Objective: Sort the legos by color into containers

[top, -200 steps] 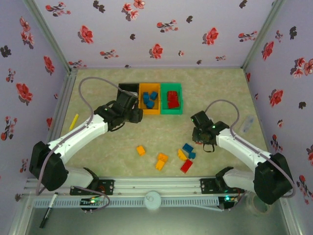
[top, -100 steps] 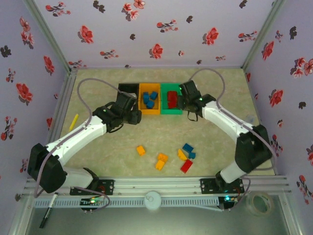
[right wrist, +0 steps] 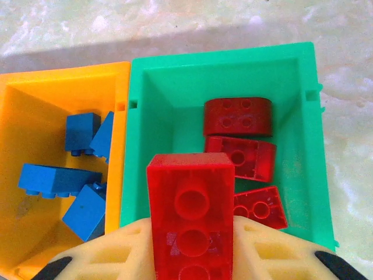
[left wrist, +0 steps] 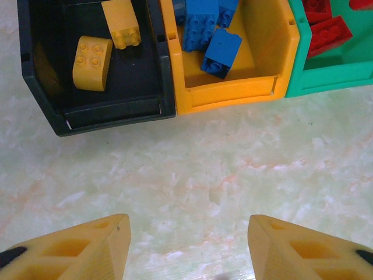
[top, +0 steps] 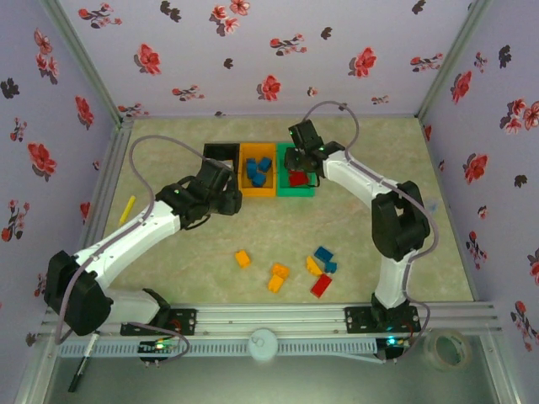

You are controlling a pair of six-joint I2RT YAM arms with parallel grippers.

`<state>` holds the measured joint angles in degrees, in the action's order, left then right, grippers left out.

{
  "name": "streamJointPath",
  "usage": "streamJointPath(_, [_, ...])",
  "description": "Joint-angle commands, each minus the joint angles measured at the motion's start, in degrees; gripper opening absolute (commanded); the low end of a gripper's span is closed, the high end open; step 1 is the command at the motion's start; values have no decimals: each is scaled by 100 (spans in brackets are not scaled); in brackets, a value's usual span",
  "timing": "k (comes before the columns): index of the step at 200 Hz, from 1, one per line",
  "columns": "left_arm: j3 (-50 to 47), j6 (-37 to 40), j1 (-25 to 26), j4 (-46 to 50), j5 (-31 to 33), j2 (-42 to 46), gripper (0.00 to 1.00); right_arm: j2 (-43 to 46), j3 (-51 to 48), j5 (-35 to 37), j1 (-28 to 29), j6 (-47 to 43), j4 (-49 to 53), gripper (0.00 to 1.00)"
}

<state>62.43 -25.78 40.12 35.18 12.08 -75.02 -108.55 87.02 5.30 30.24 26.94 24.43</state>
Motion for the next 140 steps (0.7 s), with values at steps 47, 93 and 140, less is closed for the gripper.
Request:
streamJointPath(47, [-12,-67,22,99,141,52,56,-240,401,-341,-28,-145,98,54])
streamJointPath(93, [-21,-67,75,121,146,48,56,15,204,-268,-27,-136,76,56])
streamJointPath(140, [-43,-76,228,95,146,19,56,483,-243,-163,-27,-144,21,57])
